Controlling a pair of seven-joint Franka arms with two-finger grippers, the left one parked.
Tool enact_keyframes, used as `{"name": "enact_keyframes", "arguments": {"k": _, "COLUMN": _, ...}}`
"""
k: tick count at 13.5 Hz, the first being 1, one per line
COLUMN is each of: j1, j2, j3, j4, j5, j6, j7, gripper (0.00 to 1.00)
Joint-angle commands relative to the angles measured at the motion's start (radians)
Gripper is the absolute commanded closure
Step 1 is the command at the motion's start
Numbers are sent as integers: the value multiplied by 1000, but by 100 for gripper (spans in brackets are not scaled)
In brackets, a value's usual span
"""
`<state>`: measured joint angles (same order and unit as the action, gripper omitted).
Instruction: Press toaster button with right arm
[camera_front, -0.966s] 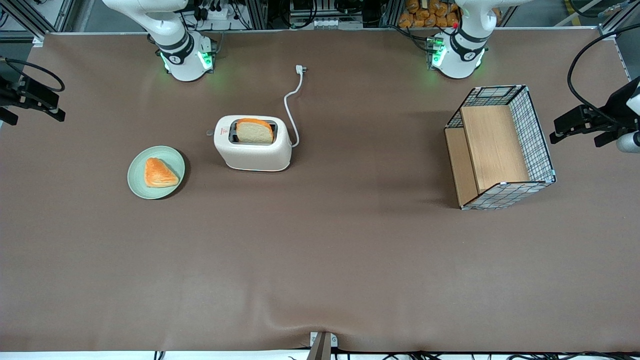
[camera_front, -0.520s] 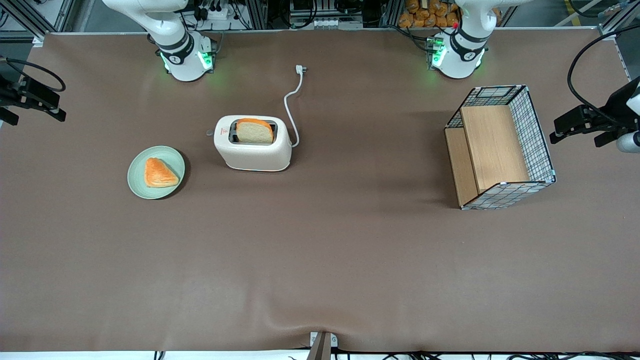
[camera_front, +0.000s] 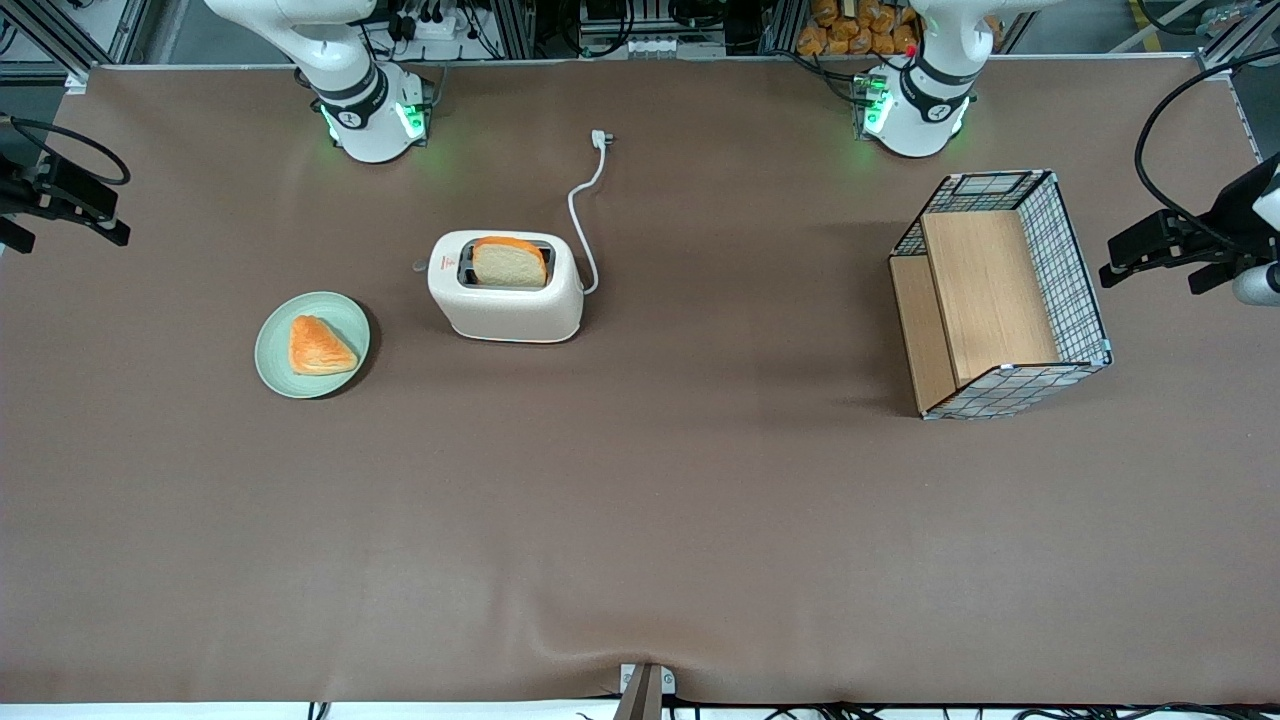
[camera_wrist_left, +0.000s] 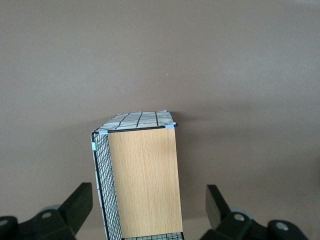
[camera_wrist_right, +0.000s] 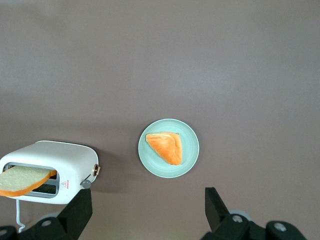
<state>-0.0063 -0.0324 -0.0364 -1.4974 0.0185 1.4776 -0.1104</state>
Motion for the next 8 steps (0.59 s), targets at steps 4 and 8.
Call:
{"name": "enact_keyframes", "arguments": {"k": 4, "j1": -12, "j2": 5, "j3": 15, "j4": 5, "j5": -19, "j6": 0, "j7": 14, "gripper": 0}}
{"name": "enact_keyframes", "arguments": {"k": 8, "j1": -17, "j2": 6, "j3": 15, "j4": 5, "j5": -17, "j6": -2, "j7": 14, "gripper": 0}}
